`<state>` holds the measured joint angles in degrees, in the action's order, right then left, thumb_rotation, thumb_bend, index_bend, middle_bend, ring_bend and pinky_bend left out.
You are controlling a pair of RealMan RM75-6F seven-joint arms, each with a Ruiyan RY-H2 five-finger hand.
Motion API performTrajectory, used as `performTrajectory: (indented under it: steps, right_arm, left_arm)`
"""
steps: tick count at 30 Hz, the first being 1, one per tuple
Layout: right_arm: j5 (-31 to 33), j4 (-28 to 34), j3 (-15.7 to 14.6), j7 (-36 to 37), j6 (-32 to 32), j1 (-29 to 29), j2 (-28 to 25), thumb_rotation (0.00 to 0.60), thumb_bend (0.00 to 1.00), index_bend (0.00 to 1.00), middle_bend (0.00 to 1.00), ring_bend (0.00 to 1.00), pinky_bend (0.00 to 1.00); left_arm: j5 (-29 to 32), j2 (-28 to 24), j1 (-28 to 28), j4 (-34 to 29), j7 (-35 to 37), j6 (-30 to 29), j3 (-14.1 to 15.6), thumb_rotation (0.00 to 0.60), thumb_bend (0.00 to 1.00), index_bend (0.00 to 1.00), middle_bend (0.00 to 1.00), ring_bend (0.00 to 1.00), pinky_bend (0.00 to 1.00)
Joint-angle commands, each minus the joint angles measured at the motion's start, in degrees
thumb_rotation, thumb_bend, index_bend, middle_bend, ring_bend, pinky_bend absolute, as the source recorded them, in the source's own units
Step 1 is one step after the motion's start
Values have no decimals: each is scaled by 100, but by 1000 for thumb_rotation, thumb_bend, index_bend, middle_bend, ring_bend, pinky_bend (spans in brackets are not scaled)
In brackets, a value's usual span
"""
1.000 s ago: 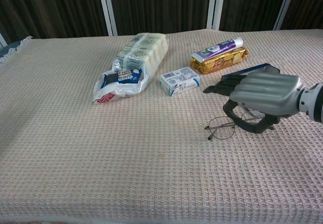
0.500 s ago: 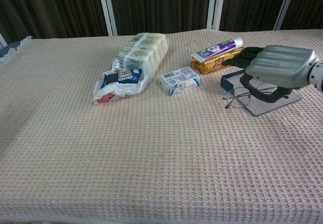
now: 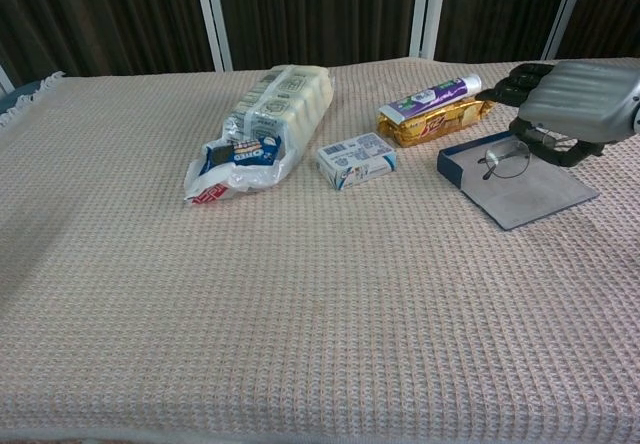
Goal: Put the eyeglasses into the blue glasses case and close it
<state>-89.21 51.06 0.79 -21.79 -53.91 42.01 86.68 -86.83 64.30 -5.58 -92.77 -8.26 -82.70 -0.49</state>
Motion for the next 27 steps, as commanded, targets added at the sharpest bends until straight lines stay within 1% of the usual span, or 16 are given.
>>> performTrajectory:
  steps: [1,7,16,22,27]
  right_arm:
    - [-21,-230,-13,68,145,102,167,600,709,718,67,0,0]
    - [-93,-446,-47,-19,233,220,383,600,708,718,67,0,0]
    - [4,-647,44,-114,334,328,564,600,708,709,67,0,0]
    - [95,-776,95,-214,504,423,717,600,709,676,67,0,0]
    - [225,-886,197,-303,620,509,851,600,708,642,67,0,0]
  left_arm:
    - [4,2,-2,-3,-4,-2,-2,600,411,0,0,0,55]
    - [61,-5,-24,6,15,46,-18,600,412,0,0,0,55]
    - [68,-12,-33,12,38,54,-15,600,413,0,0,0,55]
    - [76,6,-57,3,-20,100,-4,600,413,0,0,0,56]
    - [105,22,-71,-2,-64,124,-9,600,412,0,0,0,56]
